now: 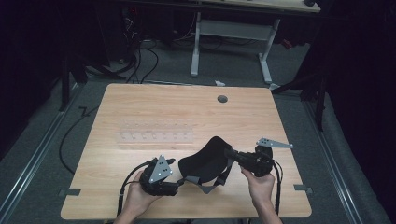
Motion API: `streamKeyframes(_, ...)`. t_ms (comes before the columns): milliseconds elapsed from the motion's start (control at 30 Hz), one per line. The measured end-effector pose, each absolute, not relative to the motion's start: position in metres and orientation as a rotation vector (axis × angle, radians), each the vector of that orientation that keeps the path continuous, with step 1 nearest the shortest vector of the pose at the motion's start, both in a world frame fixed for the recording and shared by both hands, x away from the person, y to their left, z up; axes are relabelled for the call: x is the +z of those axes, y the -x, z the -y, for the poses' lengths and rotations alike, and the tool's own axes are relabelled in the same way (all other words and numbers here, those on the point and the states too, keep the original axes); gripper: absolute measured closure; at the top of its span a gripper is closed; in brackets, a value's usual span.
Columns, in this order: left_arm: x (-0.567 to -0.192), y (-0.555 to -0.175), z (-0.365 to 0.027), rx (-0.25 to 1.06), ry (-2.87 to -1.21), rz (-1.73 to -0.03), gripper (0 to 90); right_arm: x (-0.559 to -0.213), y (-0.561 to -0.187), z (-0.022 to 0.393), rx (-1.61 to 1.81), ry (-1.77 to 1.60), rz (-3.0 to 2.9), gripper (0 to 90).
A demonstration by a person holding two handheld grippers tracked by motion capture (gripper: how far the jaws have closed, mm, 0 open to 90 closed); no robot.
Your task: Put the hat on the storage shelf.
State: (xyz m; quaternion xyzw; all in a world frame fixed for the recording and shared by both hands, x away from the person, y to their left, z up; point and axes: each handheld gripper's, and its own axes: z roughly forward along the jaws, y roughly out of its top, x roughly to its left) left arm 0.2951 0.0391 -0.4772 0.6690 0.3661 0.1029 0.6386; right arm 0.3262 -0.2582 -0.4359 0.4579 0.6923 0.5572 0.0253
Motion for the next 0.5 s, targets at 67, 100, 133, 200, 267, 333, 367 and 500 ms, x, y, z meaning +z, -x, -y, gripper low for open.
streamKeyframes(67, -0.476, -0.295, -0.038, 0.235, -1.525, -0.832, 29.1, -0.435, -0.326, 0.255, 1.723, -1.415, -2.151, 85.8)
streamKeyframes(100, -0.476, -0.295, -0.038, 0.231, -1.521, -0.833, 29.9, -0.434, -0.327, 0.253, 1.724, -1.403, -2.154, 85.8)
streamKeyframes(133, -0.476, -0.294, -0.038, 0.233, -1.524, -0.828, 30.6, -0.434, -0.327, 0.251, 1.725, -1.397, -2.16, 85.8)
streamKeyframes(200, -0.475, -0.294, -0.037, 0.233, -1.522, -0.826, 32.0, -0.432, -0.328, 0.246, 1.729, -1.387, -2.171, 85.8)
streamKeyframes(267, -0.475, -0.294, -0.037, 0.237, -1.524, -0.822, 32.8, -0.432, -0.328, 0.244, 1.728, -1.375, -2.176, 85.7)
streamKeyframes(333, -0.475, -0.293, -0.037, 0.244, -1.526, -0.819, 35.8, -0.429, -0.329, 0.239, 1.743, -1.363, -2.182, 85.7)
streamKeyframes(367, -0.475, -0.293, -0.037, 0.246, -1.528, -0.819, 36.7, -0.429, -0.329, 0.237, 1.748, -1.357, -2.189, 85.7)
streamKeyframes(500, -0.475, -0.293, -0.037, 0.256, -1.538, -0.821, 39.6, -0.427, -0.329, 0.23, 1.761, -1.34, -2.21, 85.7)
